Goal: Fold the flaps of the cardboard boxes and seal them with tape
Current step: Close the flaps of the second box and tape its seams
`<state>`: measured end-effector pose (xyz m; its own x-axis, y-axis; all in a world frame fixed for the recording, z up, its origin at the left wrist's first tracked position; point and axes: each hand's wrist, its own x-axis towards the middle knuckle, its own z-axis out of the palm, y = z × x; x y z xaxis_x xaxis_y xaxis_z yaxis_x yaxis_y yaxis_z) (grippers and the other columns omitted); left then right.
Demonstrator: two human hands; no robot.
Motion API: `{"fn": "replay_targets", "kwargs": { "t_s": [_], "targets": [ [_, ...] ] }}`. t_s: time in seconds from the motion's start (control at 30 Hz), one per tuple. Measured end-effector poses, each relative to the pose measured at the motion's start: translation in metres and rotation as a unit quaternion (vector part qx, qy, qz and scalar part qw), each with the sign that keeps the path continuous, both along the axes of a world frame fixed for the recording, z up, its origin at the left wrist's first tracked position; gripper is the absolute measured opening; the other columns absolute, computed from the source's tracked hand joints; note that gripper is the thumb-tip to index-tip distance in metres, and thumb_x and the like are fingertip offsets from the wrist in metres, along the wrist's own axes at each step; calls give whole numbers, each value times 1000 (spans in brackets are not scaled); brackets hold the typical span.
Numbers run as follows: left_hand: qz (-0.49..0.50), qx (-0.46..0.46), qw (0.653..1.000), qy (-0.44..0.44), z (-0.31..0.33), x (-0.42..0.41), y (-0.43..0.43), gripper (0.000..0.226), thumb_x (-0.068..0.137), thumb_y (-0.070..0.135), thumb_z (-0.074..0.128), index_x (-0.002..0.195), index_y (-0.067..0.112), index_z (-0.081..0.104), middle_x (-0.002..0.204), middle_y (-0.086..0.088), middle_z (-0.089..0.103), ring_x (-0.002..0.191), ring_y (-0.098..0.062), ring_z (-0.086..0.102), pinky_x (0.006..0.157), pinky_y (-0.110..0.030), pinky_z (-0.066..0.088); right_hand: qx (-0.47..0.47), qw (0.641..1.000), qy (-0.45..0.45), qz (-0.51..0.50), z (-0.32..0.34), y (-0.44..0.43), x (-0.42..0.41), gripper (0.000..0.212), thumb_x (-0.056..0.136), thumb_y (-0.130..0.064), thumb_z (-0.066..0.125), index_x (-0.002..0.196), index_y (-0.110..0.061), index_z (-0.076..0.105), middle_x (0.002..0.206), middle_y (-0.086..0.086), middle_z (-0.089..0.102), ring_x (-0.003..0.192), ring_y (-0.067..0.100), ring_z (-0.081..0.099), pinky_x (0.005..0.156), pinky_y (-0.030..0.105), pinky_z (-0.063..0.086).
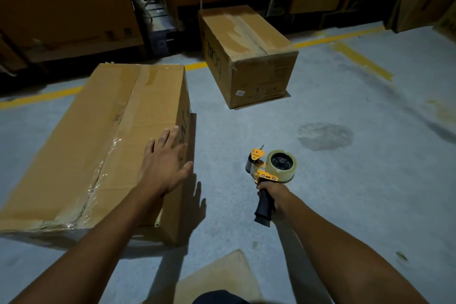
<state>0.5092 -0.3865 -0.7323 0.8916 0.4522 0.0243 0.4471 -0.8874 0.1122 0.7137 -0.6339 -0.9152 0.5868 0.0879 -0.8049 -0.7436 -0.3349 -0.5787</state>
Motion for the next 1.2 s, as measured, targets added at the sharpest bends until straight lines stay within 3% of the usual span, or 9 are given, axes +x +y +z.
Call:
{"fn": "replay_targets", "kwargs": {
  "t_s": [0.07,0.37,0.57,0.67,0.73,0.83,0.93,1.07,1.2],
  "targets": [
    [3,-2,1000,-2,1,-1,-1,56,96,53,47,144,24,48,167,-2,-4,153,-21,-4,122,-51,5,47,999,14,15,45,6,-14,10,77,-7,66,82,-2,58,64,12,58,57,25,53,63,35,47],
    [71,-107,980,-153,16,-14,-7,45,100,37,50,137,11,56,157,-11,37,146,-28,30,119,-47,24,122,983,-121,58,130,14,-77,11,88,-6,68,80,1,67,64,14,67,49,18,57,50,28,49],
    [67,-101,992,-26,21,-73,-7,66,103,55,21,158,18,17,167,-2,6,154,-22,3,123,-43,4,158,942,-224,193,218,52,-140,9,85,-2,65,76,-1,67,69,16,71,51,17,59,55,29,48],
    [82,-201,971,-104,31,-114,0,61,101,55,27,141,15,48,149,-5,47,139,-27,40,111,-37,32,163,914,-268,256,247,79,-173,8,86,-2,66,78,-3,69,69,15,72,56,16,61,57,29,47],
    [159,-362,885,-245,49,-140,3,44,104,48,37,122,16,62,124,-9,64,114,-26,60,95,-36,47,158,896,-290,298,257,97,-195,7,84,-6,69,78,-4,70,76,16,74,63,19,64,63,33,49],
    [264,-580,630,-444,80,-170,15,34,105,38,43,117,12,61,103,-18,65,88,-27,65,76,-39,56,146,868,-316,353,268,122,-225,4,86,-8,70,89,-6,69,80,11,76,68,16,70,66,32,56],
    [264,-677,475,-496,96,-197,34,28,104,34,47,126,18,54,110,-24,61,96,-32,66,71,-36,58,139,839,-338,404,274,142,-252,5,88,-6,70,92,-6,67,74,8,75,62,14,70,63,28,58],
    [285,-722,381,-503,92,-228,51,20,101,18,54,114,7,63,109,-21,62,86,-25,66,64,-32,62,96,799,-384,452,277,162,-274,7,82,-10,73,84,-6,68,68,8,73,59,18,70,62,35,60],
    [296,-727,360,-504,84,-251,62,16,98,4,51,109,-4,59,91,-20,68,77,-27,69,60,-36,62,47,751,-451,480,282,177,-288,13,75,-17,77,75,-8,68,66,5,71,61,20,67,55,33,51]
  ]
}}
